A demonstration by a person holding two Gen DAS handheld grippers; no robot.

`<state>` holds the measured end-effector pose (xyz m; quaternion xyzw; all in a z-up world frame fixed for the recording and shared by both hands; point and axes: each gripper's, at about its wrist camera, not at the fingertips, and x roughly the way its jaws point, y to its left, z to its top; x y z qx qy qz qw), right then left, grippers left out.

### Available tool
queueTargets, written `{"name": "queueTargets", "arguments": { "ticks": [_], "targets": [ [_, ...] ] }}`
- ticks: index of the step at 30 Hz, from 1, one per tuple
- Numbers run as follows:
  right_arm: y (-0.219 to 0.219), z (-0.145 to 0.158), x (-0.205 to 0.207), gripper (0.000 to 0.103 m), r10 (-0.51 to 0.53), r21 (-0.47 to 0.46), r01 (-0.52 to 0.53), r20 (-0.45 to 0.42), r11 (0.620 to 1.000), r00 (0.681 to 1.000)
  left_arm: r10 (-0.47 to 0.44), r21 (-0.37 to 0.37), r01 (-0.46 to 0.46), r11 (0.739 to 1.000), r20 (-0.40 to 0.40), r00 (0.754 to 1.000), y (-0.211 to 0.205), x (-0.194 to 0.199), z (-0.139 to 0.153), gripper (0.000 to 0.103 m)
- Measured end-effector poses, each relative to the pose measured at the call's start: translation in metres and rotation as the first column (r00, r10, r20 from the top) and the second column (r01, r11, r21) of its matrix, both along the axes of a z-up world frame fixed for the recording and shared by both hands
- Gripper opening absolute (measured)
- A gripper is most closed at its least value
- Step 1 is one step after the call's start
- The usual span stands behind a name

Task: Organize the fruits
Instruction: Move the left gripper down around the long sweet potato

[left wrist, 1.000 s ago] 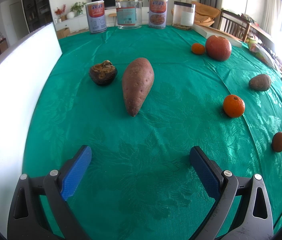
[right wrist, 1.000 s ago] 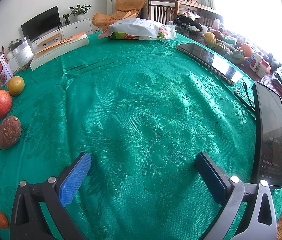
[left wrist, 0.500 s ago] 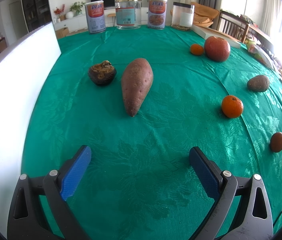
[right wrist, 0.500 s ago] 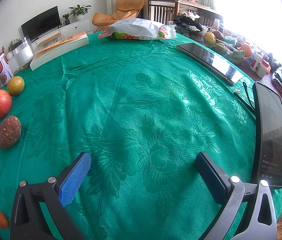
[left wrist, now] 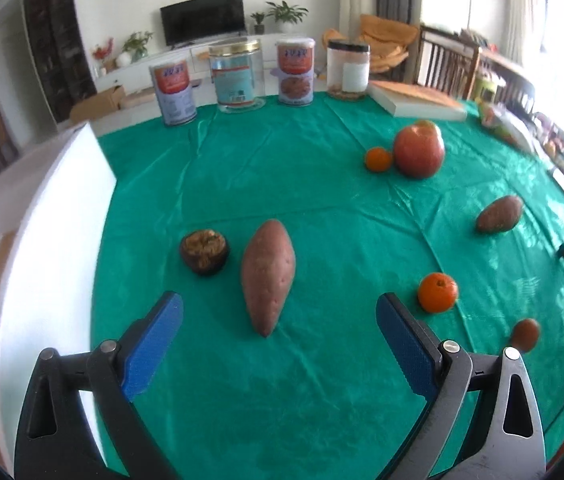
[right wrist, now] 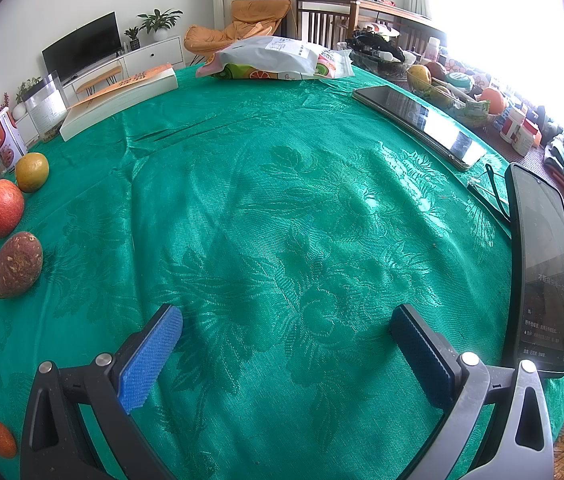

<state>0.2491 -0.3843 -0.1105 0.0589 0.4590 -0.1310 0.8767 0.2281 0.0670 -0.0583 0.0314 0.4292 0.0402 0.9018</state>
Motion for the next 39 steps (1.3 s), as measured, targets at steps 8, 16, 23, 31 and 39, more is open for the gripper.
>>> {"name": "queueTargets", "arguments": {
  "ticks": [8,16,23,31,39],
  "targets": [
    [0.000,0.000,0.000,0.103,0.000,0.000,0.000,0.000,1.000,1.000,0.037,0.047,-0.030,0.998,-0.157,0.987,0.001,0.050,-0.041,0.051],
    [0.000,0.000,0.000,0.103,0.000,0.000,0.000,0.000,1.000,1.000,0.046,-0.144,-0.069,0.987,-0.162,0.986,0.016,-0.002,-0.036,0.040],
    [0.000,0.000,0.000,0.103,0.000,0.000,0.000,0.000,1.000,1.000,-0.013,-0.201,-0.023,0.979,-0.178,0.984,0.015,-0.086,-0.037,0.041],
    [0.000,0.000,0.000,0.103,-0.005,-0.001,0.005,0.000,1.000,1.000,-0.048,-0.155,0.026,0.988,-0.140,0.989,0.015,-0.101,-0.037,0.077],
    [0.009,0.010,-0.005,0.103,0.089,0.076,-0.085,-0.053,0.994,0.995,-0.079,-0.132,0.057,0.990,-0.162,0.984,-0.004,-0.085,-0.044,0.059]
  ]
}}
